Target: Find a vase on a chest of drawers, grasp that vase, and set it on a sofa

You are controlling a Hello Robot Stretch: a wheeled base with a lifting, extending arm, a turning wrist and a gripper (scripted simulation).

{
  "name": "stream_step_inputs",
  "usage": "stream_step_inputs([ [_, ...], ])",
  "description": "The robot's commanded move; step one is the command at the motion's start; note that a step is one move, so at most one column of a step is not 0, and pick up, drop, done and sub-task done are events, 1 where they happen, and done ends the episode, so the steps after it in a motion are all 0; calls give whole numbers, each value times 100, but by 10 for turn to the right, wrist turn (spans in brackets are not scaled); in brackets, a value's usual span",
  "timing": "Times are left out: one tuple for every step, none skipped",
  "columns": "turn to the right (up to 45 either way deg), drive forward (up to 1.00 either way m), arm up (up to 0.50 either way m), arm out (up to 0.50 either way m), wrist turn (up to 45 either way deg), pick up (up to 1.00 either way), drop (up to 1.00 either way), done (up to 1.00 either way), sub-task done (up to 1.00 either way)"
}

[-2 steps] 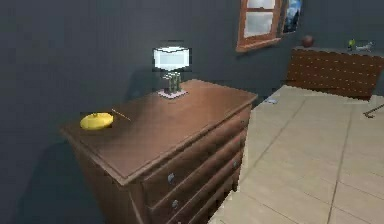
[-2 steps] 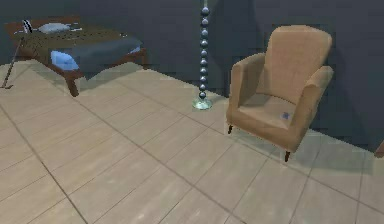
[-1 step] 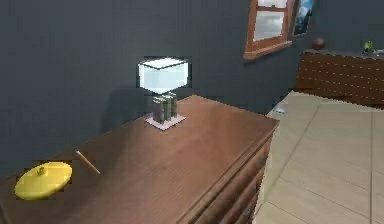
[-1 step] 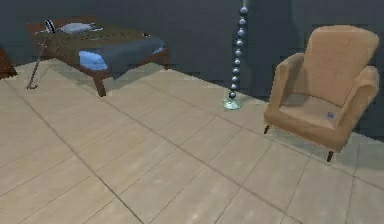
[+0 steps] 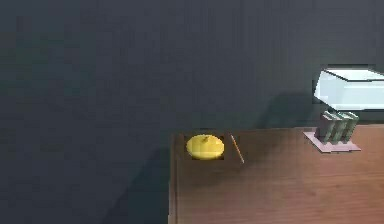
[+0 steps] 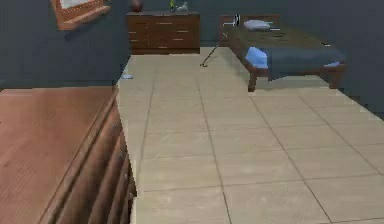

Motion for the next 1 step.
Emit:
stream_step_inputs([
  [-450,0,0,0,0,0,0,0,0],
])
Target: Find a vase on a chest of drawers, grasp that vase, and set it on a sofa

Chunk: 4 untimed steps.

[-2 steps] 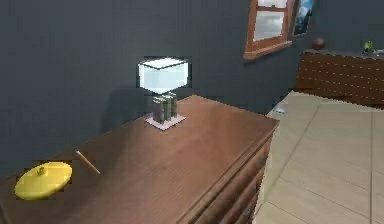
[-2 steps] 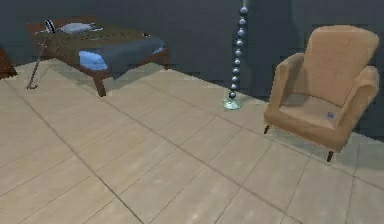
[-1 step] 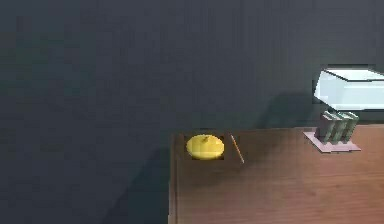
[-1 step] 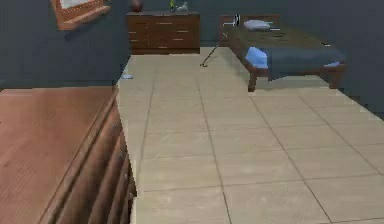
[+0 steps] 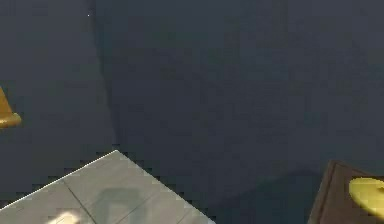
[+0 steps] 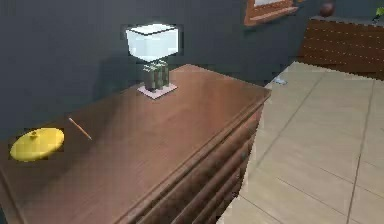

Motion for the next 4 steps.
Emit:
stream_step_inputs([
  [-360,0,0,0,0,0,0,0,0],
  [0,0,50,0,0,0,0,0,0],
  [0,0,38,0,0,0,0,0,0],
  [0,0,0,34,0,0,0,0,0],
])
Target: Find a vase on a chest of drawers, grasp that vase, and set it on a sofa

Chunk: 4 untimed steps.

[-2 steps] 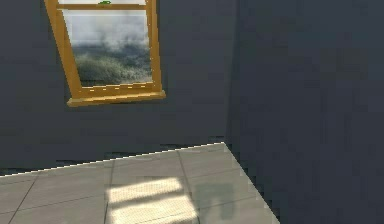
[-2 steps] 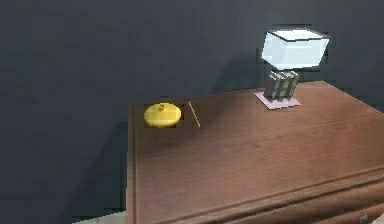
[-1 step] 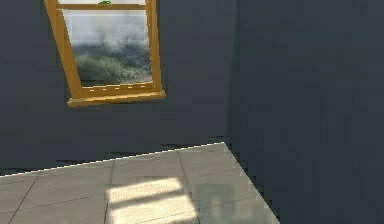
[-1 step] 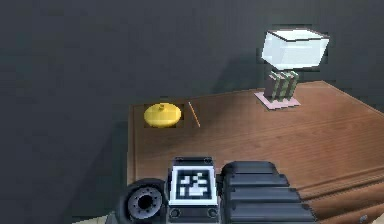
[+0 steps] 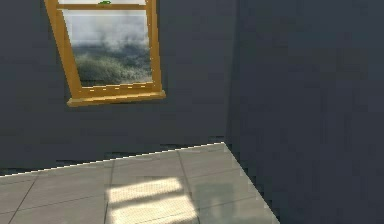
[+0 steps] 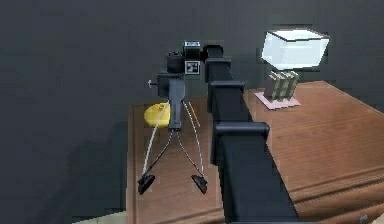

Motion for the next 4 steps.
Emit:
stream_step_inputs([
  [0,0,0,0,450,0,0,0,0],
  [0,0,0,0,450,0,0,0,0],
  [0,0,0,0,450,0,0,0,0],
  [0,0,0,0,150,0,0,0,0],
])
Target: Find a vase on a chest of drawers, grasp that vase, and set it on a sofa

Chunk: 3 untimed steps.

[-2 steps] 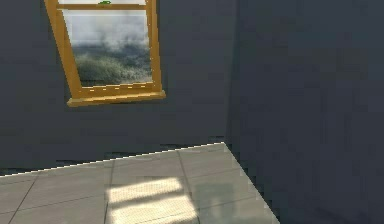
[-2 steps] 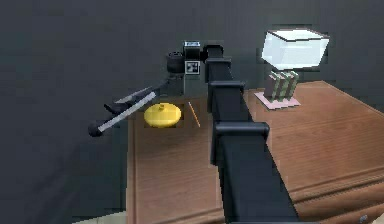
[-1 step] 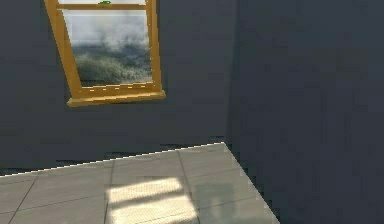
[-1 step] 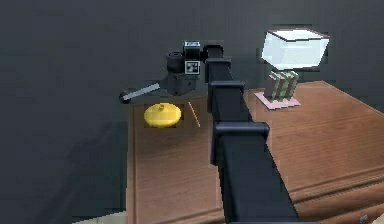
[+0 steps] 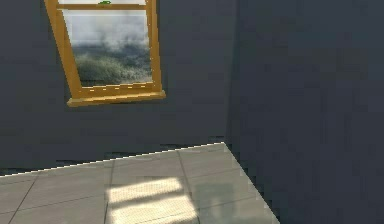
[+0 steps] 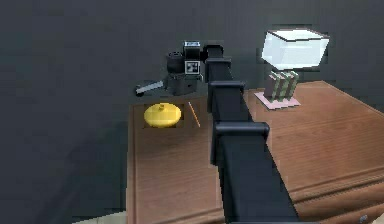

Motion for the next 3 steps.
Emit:
stream_step_inputs([
  [0,0,-14,0,0,0,0,0,0],
  [0,0,0,0,0,100,0,0,0],
  [0,0,10,0,0,0,0,0,0],
])
